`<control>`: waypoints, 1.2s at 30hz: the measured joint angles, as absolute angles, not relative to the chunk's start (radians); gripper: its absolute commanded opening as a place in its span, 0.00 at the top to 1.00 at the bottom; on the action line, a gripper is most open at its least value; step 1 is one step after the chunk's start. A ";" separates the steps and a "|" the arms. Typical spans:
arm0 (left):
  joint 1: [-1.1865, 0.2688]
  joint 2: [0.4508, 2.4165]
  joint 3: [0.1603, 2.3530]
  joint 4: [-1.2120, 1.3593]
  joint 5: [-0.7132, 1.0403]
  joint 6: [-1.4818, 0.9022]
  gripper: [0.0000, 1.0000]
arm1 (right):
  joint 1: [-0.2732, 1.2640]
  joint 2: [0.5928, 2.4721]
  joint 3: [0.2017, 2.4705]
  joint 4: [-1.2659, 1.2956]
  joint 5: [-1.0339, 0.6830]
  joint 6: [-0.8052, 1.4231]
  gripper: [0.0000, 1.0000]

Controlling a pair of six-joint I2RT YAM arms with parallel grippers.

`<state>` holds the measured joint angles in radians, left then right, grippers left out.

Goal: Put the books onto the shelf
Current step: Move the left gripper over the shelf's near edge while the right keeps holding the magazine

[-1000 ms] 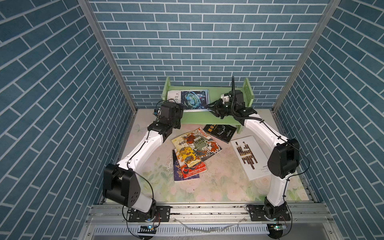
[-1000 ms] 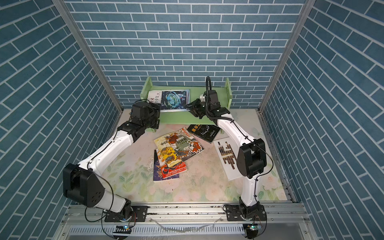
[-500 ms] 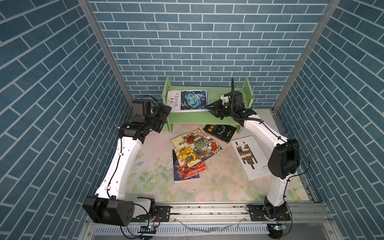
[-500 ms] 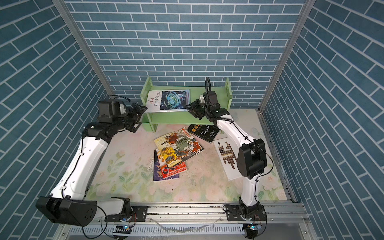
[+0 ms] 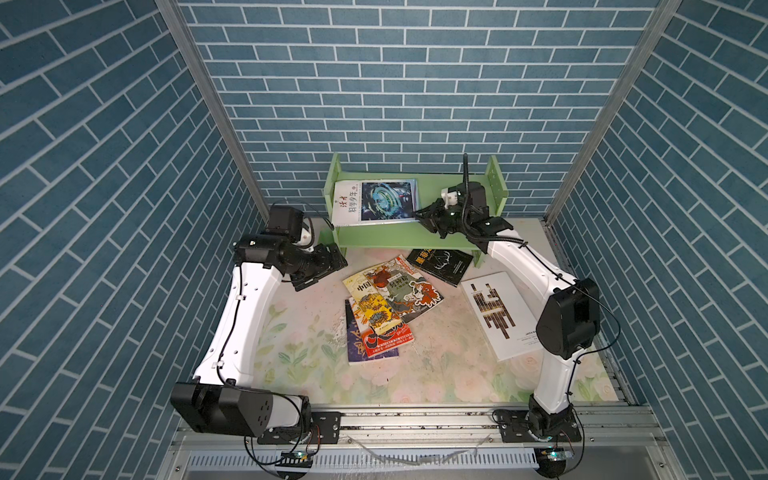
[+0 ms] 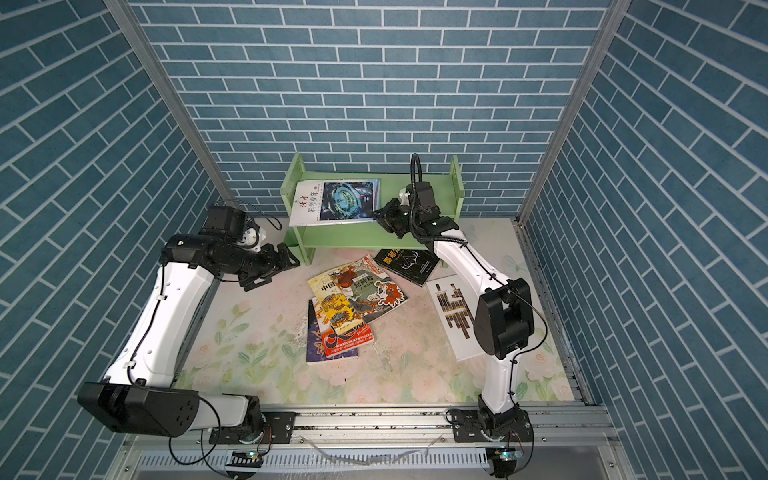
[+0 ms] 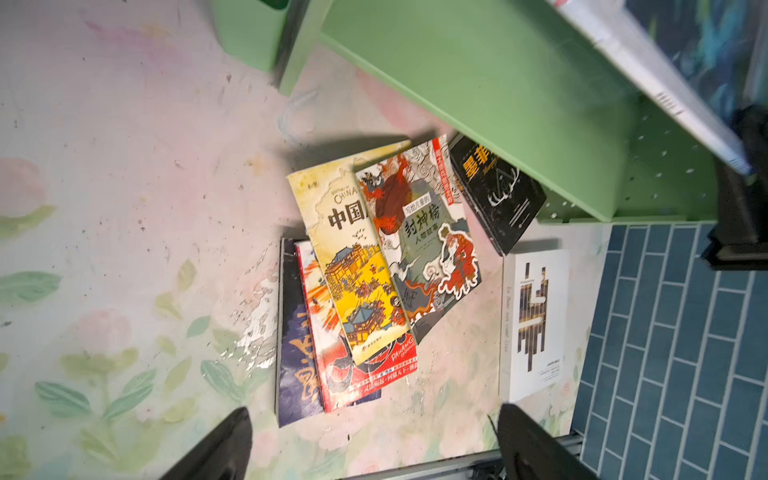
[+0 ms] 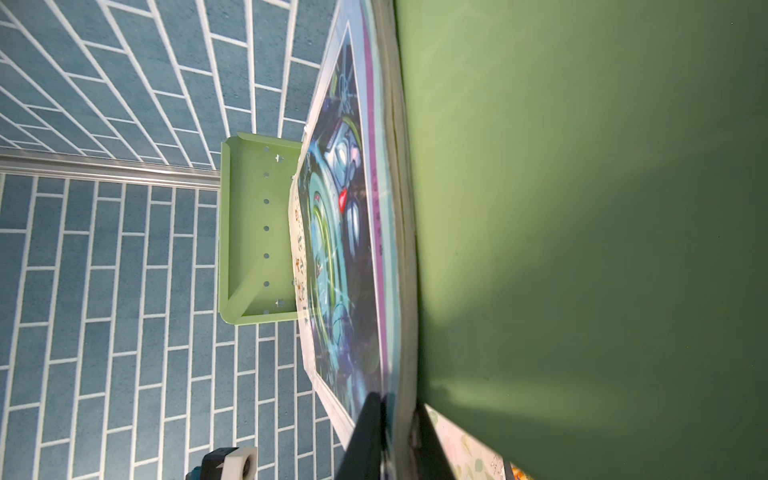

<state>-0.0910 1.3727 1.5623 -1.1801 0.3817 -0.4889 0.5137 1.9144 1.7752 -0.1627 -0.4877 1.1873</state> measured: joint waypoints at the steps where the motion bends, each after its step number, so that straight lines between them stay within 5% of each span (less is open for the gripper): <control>1: -0.091 1.374 1.553 -1.168 0.385 -0.492 0.07 | 0.514 1.914 1.775 -0.155 -0.488 1.192 0.92; 12: -0.085 1.469 1.447 -0.795 0.420 -0.722 0.07 | 0.524 1.901 1.702 -0.004 -0.429 1.244 0.98; 36: -0.083 1.649 1.585 -0.660 0.318 -0.835 0.04 | 0.548 1.887 1.584 0.217 -0.324 1.357 0.99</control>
